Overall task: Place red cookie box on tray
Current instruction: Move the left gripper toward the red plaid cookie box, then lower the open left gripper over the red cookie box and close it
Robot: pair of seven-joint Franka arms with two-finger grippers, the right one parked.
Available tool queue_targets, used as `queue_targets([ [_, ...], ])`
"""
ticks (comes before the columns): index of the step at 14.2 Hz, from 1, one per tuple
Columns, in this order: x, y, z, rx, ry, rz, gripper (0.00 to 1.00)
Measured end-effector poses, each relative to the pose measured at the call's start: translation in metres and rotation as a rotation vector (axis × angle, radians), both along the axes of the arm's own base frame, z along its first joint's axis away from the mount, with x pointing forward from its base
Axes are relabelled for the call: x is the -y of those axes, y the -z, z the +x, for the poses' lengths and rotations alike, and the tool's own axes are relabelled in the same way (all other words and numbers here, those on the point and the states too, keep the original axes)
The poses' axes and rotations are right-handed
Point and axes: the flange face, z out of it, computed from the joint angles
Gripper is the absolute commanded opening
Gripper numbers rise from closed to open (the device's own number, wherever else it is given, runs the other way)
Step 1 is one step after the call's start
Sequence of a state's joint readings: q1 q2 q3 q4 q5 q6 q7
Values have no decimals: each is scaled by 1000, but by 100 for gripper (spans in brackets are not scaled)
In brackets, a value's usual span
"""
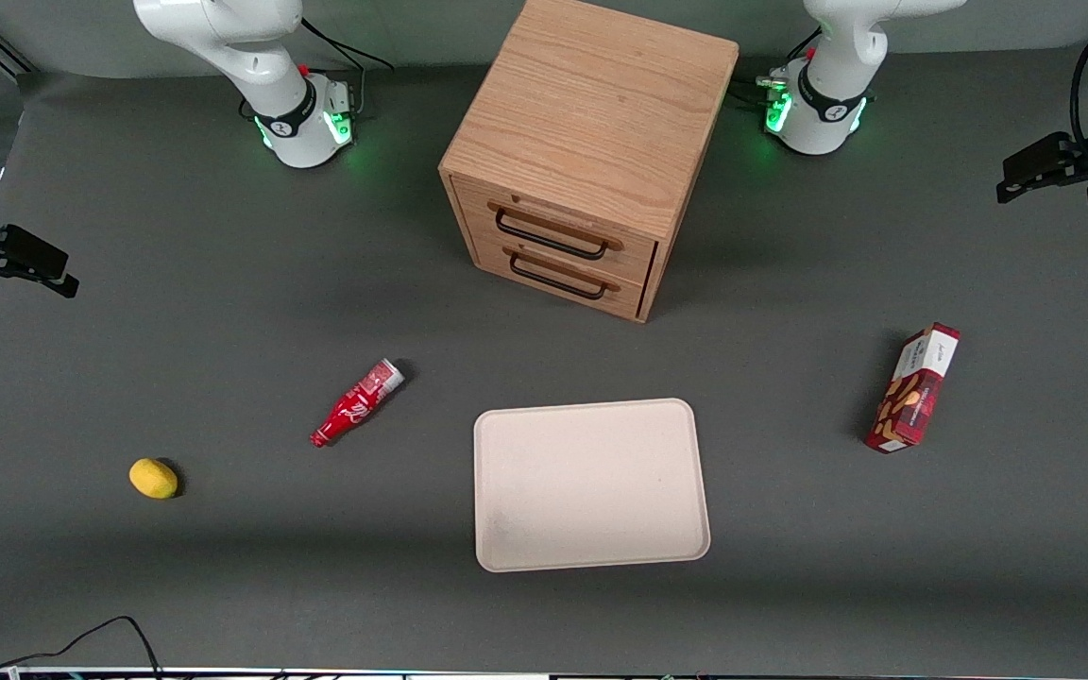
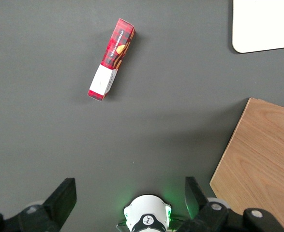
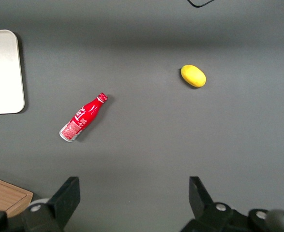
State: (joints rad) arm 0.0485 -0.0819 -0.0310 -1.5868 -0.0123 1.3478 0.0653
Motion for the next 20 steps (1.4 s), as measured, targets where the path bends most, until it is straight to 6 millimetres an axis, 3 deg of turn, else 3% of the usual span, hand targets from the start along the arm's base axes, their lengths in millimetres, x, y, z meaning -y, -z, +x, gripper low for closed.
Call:
queue_targets([
  [7,-10,0,0,1,16,-6,100],
  [11,-58,9,3,1,152,-44,100],
  [13,-85,32,17,-5,243,-67,100],
  [15,-102,69,37,-26,330,-86,100],
  [20,-109,187,80,-40,424,-112,100],
])
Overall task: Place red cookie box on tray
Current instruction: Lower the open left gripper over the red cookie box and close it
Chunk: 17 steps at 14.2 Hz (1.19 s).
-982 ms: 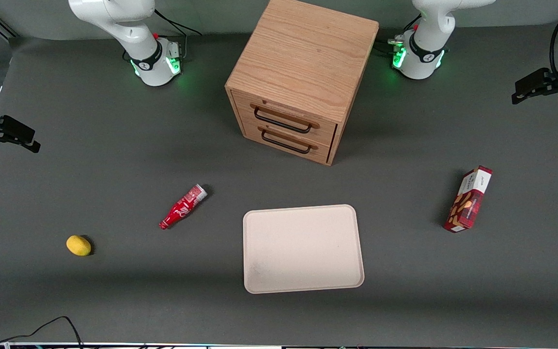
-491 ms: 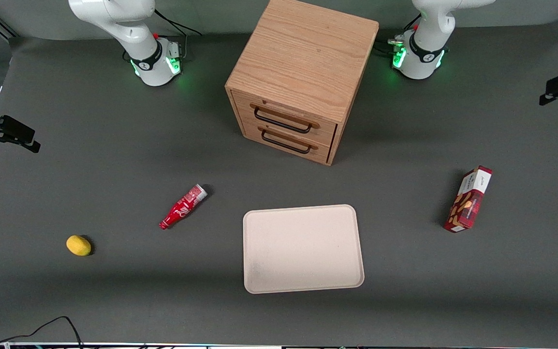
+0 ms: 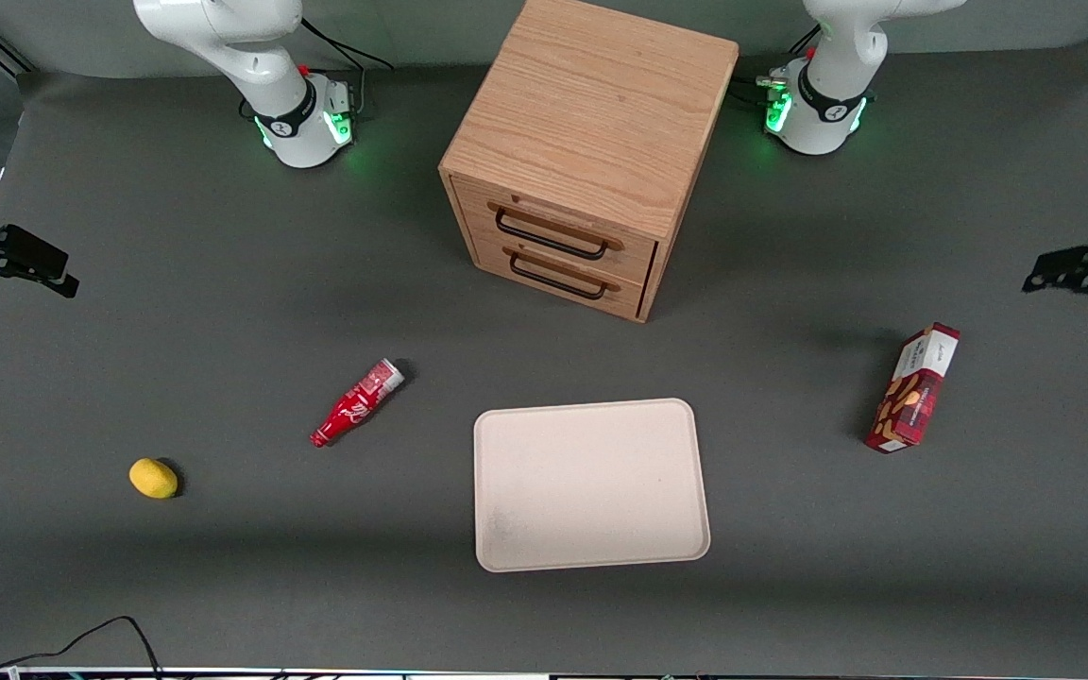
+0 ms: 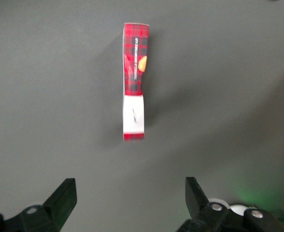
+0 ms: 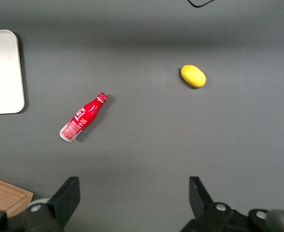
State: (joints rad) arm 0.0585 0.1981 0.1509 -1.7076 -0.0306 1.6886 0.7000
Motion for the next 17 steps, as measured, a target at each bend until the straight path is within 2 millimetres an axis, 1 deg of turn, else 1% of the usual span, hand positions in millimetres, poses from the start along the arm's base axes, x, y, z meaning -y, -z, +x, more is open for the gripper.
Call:
queue_targets([
  [2,4,50,5,22,0,-27,100],
  [5,14,109,3,53,2,-45,100],
  [9,42,167,7,97,39,-39,100],
  [11,46,193,4,110,44,-31,100],
  [13,45,213,3,119,41,-23,100],
  [14,44,220,3,125,40,-19,88],
  [15,44,226,4,129,40,-16,42],
  [16,44,230,4,130,38,-15,9],
  [17,43,233,4,129,36,-15,0],
])
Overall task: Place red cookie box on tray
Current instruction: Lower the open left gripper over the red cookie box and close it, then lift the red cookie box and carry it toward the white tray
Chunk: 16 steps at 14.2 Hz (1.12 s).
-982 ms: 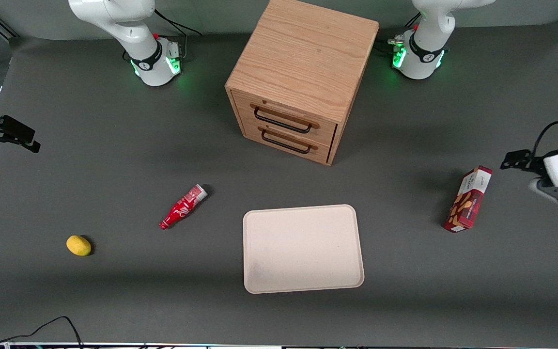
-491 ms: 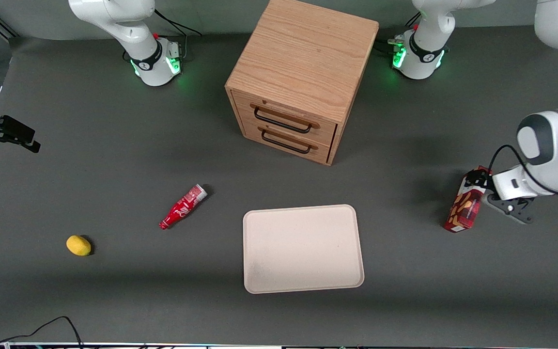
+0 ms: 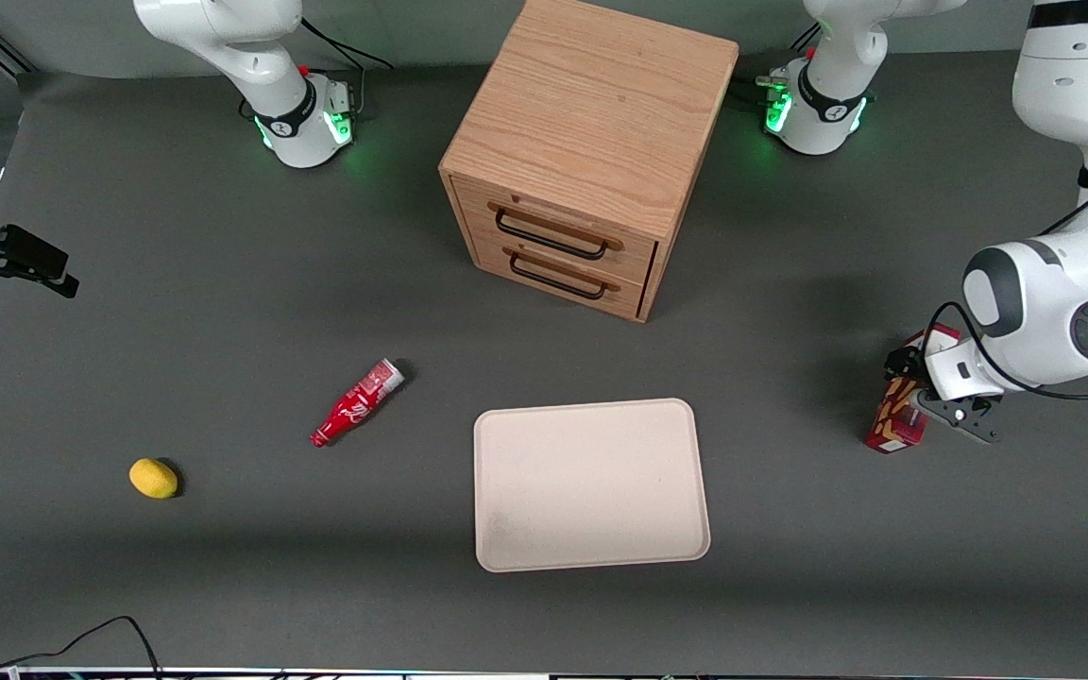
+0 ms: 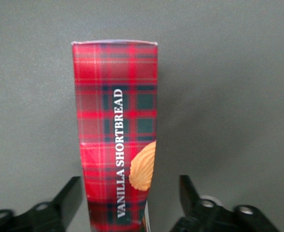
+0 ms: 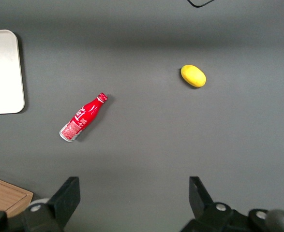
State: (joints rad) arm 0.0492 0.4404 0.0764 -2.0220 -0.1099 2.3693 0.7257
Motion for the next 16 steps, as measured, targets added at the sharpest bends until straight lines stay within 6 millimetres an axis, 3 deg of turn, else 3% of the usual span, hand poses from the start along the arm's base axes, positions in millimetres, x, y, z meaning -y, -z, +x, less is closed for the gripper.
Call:
queue_targets([
  [10,-1,-5,5,5,-3,0,0],
  [11,-1,-15,9,-4,-3,-5,0],
  [13,-1,-55,22,-44,-6,-23,0],
  [16,2,-144,37,-92,-66,-38,0],
])
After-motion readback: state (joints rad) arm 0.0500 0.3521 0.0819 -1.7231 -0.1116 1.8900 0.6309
